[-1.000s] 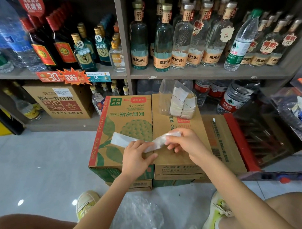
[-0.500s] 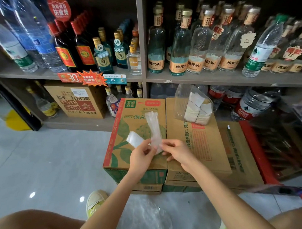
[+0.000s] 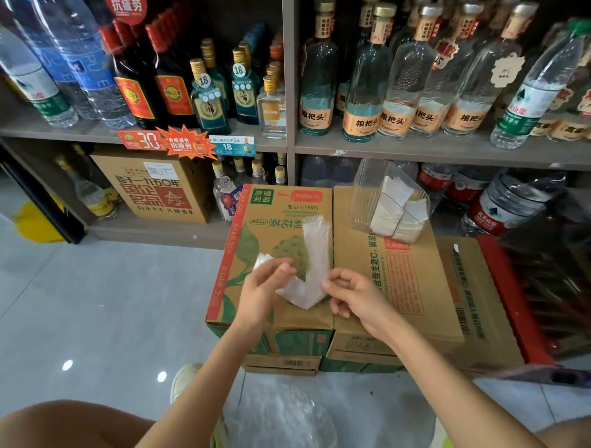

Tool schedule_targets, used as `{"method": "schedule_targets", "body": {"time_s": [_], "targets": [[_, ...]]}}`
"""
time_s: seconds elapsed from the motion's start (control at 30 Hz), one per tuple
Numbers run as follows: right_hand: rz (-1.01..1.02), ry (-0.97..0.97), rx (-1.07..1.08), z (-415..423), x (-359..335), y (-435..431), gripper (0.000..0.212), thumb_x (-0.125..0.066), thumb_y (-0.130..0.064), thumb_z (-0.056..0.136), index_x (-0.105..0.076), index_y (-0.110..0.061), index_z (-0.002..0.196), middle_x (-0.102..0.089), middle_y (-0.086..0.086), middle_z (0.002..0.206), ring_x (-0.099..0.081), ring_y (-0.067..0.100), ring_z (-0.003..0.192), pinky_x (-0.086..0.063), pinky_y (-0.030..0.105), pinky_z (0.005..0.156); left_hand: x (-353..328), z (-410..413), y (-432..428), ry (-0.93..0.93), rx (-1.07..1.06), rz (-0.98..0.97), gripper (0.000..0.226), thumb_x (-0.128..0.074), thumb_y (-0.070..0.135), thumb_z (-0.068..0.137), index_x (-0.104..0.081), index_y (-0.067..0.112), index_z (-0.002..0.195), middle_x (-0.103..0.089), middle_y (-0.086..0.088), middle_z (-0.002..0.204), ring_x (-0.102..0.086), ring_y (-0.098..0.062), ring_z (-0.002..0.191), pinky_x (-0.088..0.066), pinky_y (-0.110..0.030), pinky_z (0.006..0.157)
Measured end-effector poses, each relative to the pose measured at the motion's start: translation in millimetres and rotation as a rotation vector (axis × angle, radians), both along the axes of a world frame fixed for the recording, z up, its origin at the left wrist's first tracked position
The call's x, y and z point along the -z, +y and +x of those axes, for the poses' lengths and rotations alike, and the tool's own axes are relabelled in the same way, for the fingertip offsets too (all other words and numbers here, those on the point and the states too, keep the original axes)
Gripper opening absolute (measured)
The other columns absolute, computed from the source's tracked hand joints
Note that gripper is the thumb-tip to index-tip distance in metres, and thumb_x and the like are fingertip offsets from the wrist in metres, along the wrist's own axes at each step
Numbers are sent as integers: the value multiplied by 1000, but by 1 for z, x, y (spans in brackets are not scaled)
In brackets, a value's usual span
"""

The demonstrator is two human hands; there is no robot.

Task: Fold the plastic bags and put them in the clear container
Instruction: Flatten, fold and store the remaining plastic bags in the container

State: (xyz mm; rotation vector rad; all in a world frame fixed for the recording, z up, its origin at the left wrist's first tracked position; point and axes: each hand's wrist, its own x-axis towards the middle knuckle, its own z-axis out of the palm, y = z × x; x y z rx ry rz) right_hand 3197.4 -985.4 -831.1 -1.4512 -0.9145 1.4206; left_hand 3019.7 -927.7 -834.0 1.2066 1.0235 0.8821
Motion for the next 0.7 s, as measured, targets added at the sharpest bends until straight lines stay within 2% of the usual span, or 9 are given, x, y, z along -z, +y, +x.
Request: {"method": "schedule_targets", "body": {"time_s": [0.07,0.17,0.27,0.37,0.43,0.53,0.6,0.7], "targets": [[-28,-34,-58,2,-3,1,3,-58,-8,93,-60,-9,90,-62,-7,68,-46,7,47,-31,15,40,-1,-5,9,-17,-69,-25,20,-57,26,95,-68,11,99,-70,-9,95,-64,-18,90,-49,-35,89],[-70,-135,-122,5,-8,5,5,-59,-9,92,-61,-12,89,-61,-6,68,-42,6,47,-32,12,43,-2,-10,25,4,-127,-62,23,-48,22,100,-66,8,102,-69,-10,93,-65,-23,89,-51,-35,89],[-90,-278,-198,9,-8,9,2,-61,-14,92,-63,-14,93,-62,-6,71,-41,5,47,-36,16,50,-2,-10,35,20,-89,-109,26,-45,28,102,-66,12,101,-70,-9,94,-66,-26,92,-54,-33,87],[-95,-462,-285,9,-9,15,2,-63,-19,91,-65,-19,92,-63,-9,77,-44,-2,47,-36,17,54,-3,-8,38,52,-58,-138,37,-35,38,103,-65,16,100,-71,-1,97,-67,-17,92,-53,-26,80],[-79,-581,-339,7,-10,18,3,-64,-20,91,-66,-20,93,-63,-10,80,-51,-4,60,-38,17,60,-3,-9,41,46,-89,-151,44,-31,45,102,-65,17,99,-70,0,96,-65,-14,91,-50,-27,78],[-72,-702,-375,3,-12,22,10,-64,-21,90,-69,-16,96,-68,-3,89,-63,11,83,-49,25,74,0,-12,43,111,-51,-131,32,-42,45,99,-63,22,101,-67,-4,104,-62,-18,98,-50,-33,87],[-83,-742,-372,0,-14,24,12,-64,-22,90,-69,-14,96,-70,2,91,-65,18,86,-51,32,79,1,-13,43,199,-10,-75,13,-61,33,93,-62,25,103,-67,0,105,-62,-16,100,-49,-33,91],[-82,-772,-367,-3,-16,26,12,-65,-22,89,-69,-14,96,-70,4,88,-66,22,86,-53,37,78,5,-9,43,355,-8,63,28,-71,11,85,-61,20,110,-66,6,95,-60,-10,90,-48,-22,77]]}}
